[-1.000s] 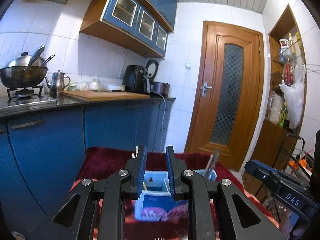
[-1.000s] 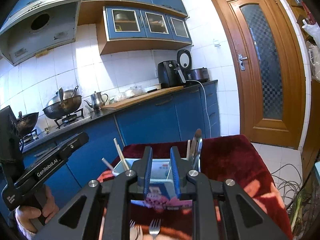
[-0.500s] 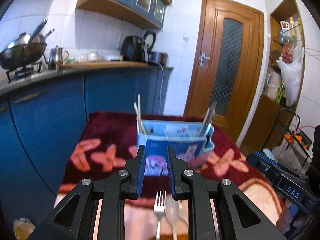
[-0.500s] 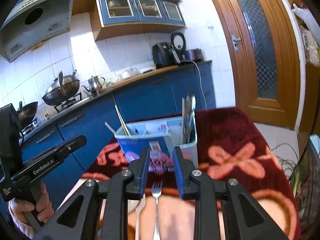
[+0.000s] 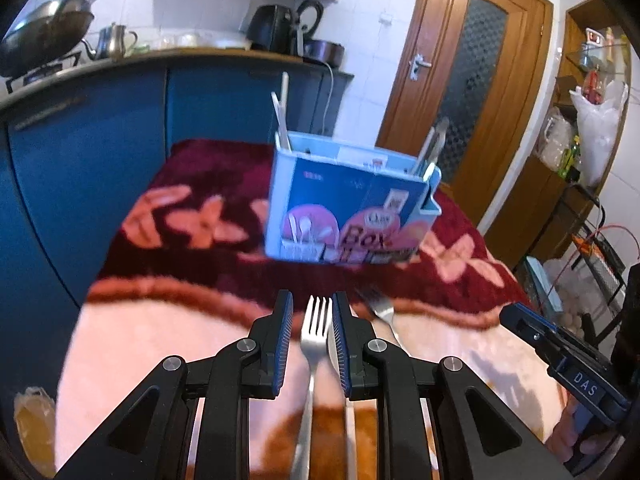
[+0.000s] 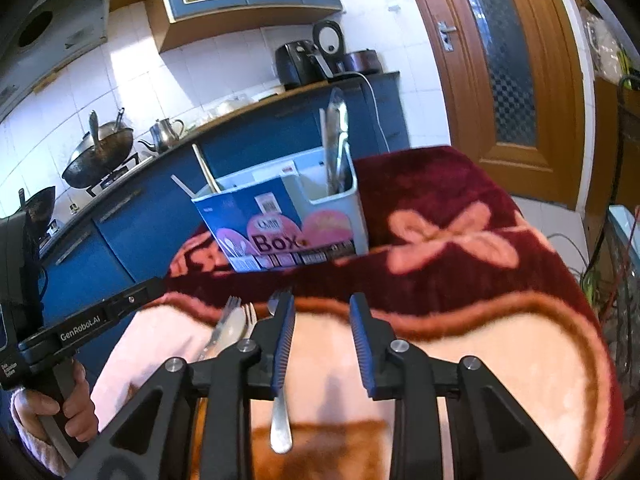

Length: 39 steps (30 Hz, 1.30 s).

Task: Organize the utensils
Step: 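Withdraw both tools from the box toward the remaining forks and spoon, then grasp the white plastic spoon with the left tool and lift it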

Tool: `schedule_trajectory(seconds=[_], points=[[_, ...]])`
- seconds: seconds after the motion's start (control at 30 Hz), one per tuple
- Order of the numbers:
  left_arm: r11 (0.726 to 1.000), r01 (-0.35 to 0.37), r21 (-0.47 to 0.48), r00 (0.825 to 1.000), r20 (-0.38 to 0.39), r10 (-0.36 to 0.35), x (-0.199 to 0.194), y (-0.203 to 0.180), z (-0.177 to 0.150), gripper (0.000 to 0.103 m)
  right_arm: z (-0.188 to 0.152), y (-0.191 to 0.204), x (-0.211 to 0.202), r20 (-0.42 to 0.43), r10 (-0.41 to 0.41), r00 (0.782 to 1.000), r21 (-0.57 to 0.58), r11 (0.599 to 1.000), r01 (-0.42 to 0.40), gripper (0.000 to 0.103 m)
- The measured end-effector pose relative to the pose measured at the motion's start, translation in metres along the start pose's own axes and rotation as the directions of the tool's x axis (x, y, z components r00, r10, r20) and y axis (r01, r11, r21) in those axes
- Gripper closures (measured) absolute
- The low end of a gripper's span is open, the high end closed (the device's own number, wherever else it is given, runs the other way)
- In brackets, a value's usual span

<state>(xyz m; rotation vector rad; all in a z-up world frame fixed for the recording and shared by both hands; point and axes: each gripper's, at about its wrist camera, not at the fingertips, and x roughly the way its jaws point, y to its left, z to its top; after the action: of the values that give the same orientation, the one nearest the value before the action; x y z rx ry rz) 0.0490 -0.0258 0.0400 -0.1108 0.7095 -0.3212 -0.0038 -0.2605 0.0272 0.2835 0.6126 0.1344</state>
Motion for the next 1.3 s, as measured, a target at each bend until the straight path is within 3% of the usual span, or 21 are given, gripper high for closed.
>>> schedule_trajectory(seconds=[0.27,0.8,1.07,1.23,1.3], points=[[0.999,0.019,0.043,0.996,-0.093,-0.014,0.016,-0.013,-0.017,0.083,-0.01,-0.01,0.004,-0.029,-0.01,1.0,0.02,1.0,0.01,0.07],[0.996,0.006,0.089,0.97,-0.241,0.016,0.039,-0.026,-0.038,0.083,-0.017,-0.03,0.006,-0.048,-0.018,0.999,0.061,0.998,0.021,0.067],[0.996,0.03,0.08,0.961,-0.278,-0.007,0.047,-0.025,-0.038,0.083,-0.018,-0.03,0.007,-0.054,-0.014,0.998,0.061,0.998,0.017,0.067],[0.998,0.026,0.055,0.962,-0.271,-0.01,0.048,-0.021,-0.037,0.094,-0.019,-0.029,0.008,-0.058,-0.012,0.998,0.057,0.998,0.016,0.067],[0.999,0.032,0.044,0.963,-0.267,-0.02,0.047,-0.019,-0.037,0.094,-0.019,-0.028,0.008,-0.061,-0.013,0.998,0.055,0.998,0.016,0.067]])
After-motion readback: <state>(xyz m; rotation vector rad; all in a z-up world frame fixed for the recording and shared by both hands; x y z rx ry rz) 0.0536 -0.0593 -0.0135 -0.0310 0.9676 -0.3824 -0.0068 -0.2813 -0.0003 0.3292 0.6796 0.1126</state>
